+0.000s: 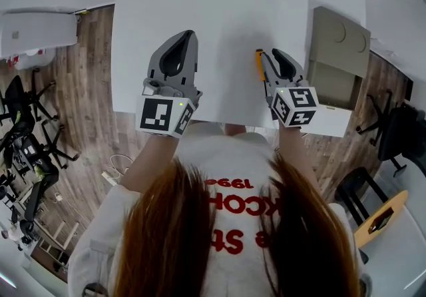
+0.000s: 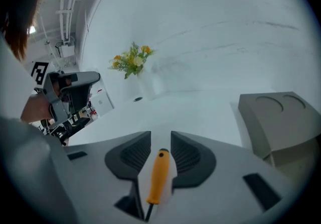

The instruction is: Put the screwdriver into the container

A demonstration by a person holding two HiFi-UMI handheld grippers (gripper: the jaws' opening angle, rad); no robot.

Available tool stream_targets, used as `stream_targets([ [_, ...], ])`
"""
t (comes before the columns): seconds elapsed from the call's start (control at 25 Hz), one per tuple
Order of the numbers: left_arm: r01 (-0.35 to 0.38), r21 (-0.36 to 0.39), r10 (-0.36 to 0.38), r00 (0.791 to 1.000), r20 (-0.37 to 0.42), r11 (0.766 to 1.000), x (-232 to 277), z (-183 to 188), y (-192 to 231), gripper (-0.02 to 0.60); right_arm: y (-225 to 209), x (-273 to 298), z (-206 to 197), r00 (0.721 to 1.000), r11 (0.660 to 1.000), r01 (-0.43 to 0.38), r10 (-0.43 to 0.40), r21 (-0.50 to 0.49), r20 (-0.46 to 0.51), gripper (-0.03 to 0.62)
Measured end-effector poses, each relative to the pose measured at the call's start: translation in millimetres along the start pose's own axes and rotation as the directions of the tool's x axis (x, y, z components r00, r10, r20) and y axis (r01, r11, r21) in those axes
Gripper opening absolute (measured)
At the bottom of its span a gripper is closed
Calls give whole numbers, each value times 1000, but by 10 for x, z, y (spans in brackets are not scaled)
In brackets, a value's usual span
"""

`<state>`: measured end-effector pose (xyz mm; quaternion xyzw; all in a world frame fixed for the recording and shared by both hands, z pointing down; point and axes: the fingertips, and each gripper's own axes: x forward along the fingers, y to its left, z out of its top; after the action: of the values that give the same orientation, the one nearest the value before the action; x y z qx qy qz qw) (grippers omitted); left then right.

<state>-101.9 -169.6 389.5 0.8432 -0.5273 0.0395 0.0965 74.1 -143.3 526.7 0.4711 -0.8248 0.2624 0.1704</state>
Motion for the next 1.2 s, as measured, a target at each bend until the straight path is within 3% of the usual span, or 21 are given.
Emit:
stream_targets([
  [0.16,9,0,-9,1000,-13,1000,6,-35,-43,6,2,100,-221,999,1000,11,-11,0,-51,138],
  [0.44,10,2,-10,999,-33,1000,-2,-114,-24,6,21,259,-455,987,991,39,-58,-126,-151,161],
  [0.72,7,9,-7,1000,-27,1000,2,-91,-39,6,72,331,-493,977,990,22,-51,-140,-208,129],
  [0.84,7,14,-6,1000,-16,1000,-11,-32,-27,6,96,295,-410,983,994,11,-32,-113,-181,121],
  [1.2,12,41,-14,999,40,999,-31,197,6,6,282,140,172,999,992,-37,41,-124,31,112],
])
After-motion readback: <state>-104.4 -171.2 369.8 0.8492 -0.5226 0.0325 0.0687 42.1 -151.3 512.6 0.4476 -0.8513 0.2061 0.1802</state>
